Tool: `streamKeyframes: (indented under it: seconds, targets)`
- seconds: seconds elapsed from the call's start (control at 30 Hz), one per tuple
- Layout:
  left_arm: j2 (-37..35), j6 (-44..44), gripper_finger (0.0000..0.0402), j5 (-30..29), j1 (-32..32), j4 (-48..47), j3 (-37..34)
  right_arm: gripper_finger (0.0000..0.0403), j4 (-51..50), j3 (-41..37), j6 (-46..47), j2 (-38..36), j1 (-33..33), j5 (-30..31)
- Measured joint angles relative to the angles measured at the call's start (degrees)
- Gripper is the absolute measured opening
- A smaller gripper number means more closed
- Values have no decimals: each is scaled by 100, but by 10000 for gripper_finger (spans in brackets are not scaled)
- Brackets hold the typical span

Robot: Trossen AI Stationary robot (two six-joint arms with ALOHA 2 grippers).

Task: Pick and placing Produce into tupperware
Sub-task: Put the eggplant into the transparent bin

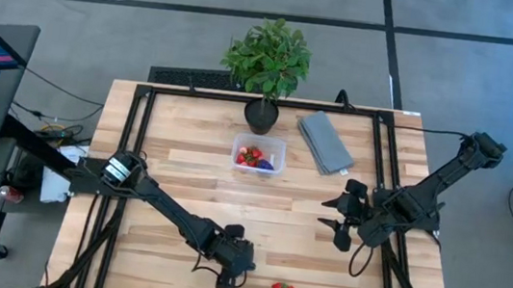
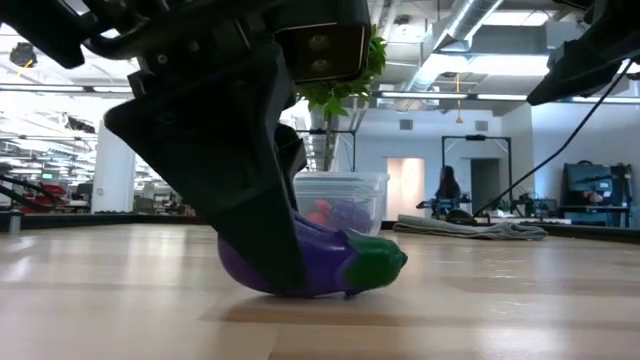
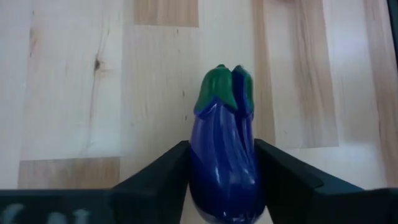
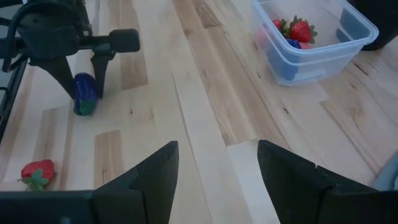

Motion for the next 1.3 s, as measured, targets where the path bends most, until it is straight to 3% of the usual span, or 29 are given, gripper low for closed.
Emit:
streamKeyframes:
  seconds: [0.2, 0.57, 1.3]
  targets:
    - [-1, -67, 140, 50, 49, -52, 2, 244, 0, 0, 2, 0, 4, -2]
    - [-160, 16, 142, 33, 246, -348, -14, 244, -44, 0, 7, 0, 4, -15]
    - [-238, 1128, 143, -217, 989, -2390, 332, 244, -61, 0, 11, 0, 11, -131]
